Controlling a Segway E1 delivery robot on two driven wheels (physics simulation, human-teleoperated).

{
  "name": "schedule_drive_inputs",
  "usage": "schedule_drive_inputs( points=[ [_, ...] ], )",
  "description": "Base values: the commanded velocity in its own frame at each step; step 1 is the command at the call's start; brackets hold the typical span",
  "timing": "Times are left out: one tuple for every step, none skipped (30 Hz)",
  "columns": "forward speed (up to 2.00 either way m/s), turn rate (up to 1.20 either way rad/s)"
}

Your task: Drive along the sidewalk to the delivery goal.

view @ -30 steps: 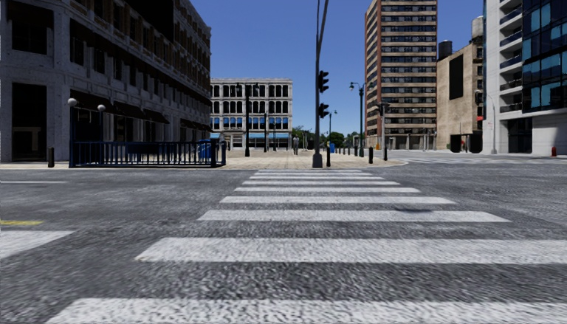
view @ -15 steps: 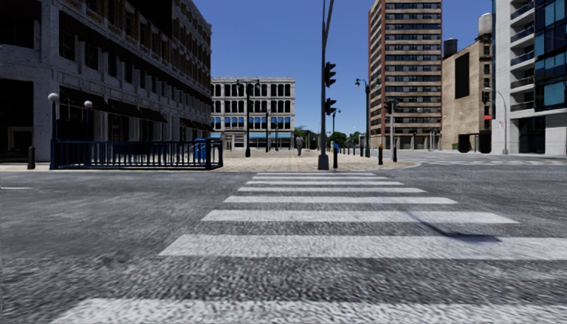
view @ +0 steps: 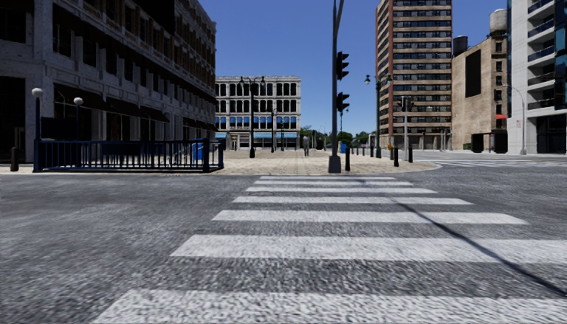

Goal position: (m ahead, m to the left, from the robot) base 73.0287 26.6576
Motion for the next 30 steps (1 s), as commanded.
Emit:
schedule_drive_inputs(
  points=[
    [2.0, 0.0],
    [2.0, 0.0],
    [2.0, 0.0],
    [2.0, 0.0],
    [2.0, 0.0],
    [2.0, 0.0],
    [2.0, 0.0],
    [2.0, 0.0],
    [2.0, 0.0],
    [2.0, 0.0],
    [2.0, 0.0],
    [2.0, 0.0],
    [2.0, 0.0],
    [2.0, 0.0],
    [2.0, 0.0],
    [2.0, 0.0],
    [2.0, 0.0],
    [2.0, 0.0],
    [1.99, 0.0],
    [1.98, 0.0],
    [1.98, 0.0],
    [1.98, 0.0],
    [1.98, 0.0],
    [1.98, 0.0],
    [1.98, 0.0],
    [1.98, 0.0],
    [1.98, 0.0],
    [1.98, 0.0],
    [1.98, 0.0],
    [1.98, 0.0]
  ],
)
